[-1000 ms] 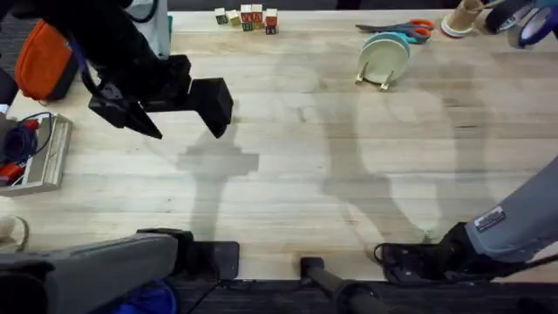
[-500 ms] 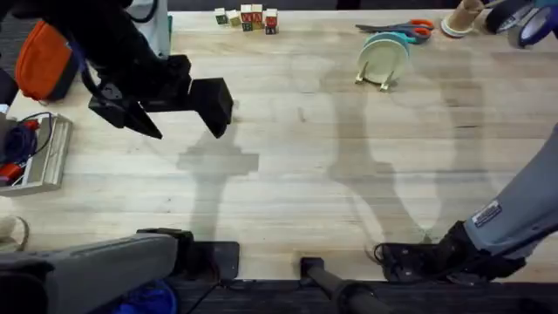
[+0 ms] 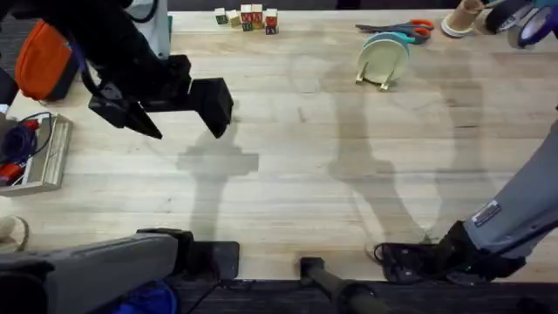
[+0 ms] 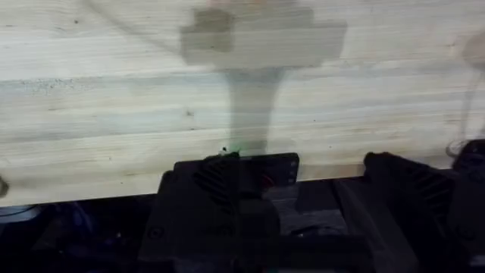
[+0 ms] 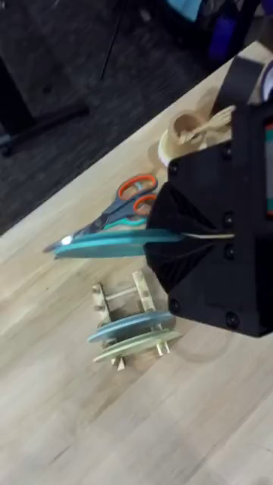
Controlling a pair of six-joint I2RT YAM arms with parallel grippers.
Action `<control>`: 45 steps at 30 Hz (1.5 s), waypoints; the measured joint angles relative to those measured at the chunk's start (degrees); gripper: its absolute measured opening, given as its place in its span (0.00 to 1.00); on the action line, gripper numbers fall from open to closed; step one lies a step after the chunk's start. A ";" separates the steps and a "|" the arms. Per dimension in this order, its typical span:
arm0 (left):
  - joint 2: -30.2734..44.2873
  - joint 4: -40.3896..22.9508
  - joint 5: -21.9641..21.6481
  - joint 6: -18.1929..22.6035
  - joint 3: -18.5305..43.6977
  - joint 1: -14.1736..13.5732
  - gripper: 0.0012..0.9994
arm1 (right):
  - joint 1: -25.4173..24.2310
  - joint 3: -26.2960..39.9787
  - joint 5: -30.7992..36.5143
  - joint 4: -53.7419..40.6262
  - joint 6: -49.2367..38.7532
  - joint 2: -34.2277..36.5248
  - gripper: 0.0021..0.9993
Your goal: Pick up the plates from the table one by one and place each into a slot on the dish rack.
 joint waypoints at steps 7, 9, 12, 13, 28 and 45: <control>0.00 0.00 0.02 0.00 0.00 0.00 0.99 | -0.31 0.00 -3.90 -0.17 -5.56 4.32 0.03; 0.00 0.01 0.02 -0.01 0.00 0.00 0.99 | -0.47 0.00 -4.69 -0.13 -6.76 5.07 0.03; 0.00 0.00 0.02 0.00 0.00 0.00 0.99 | -0.79 0.00 -5.49 -0.15 -7.87 6.12 0.03; 0.00 0.00 0.02 0.00 0.00 0.00 0.99 | -0.83 0.00 -5.84 -0.15 -8.19 6.50 0.03; 0.00 0.00 0.02 0.00 0.00 0.00 0.99 | -1.09 0.00 -12.96 -2.62 -14.67 10.77 0.03; 0.00 0.00 0.02 0.00 0.00 0.00 0.99 | -1.18 0.00 -13.56 -4.80 -19.30 11.20 0.03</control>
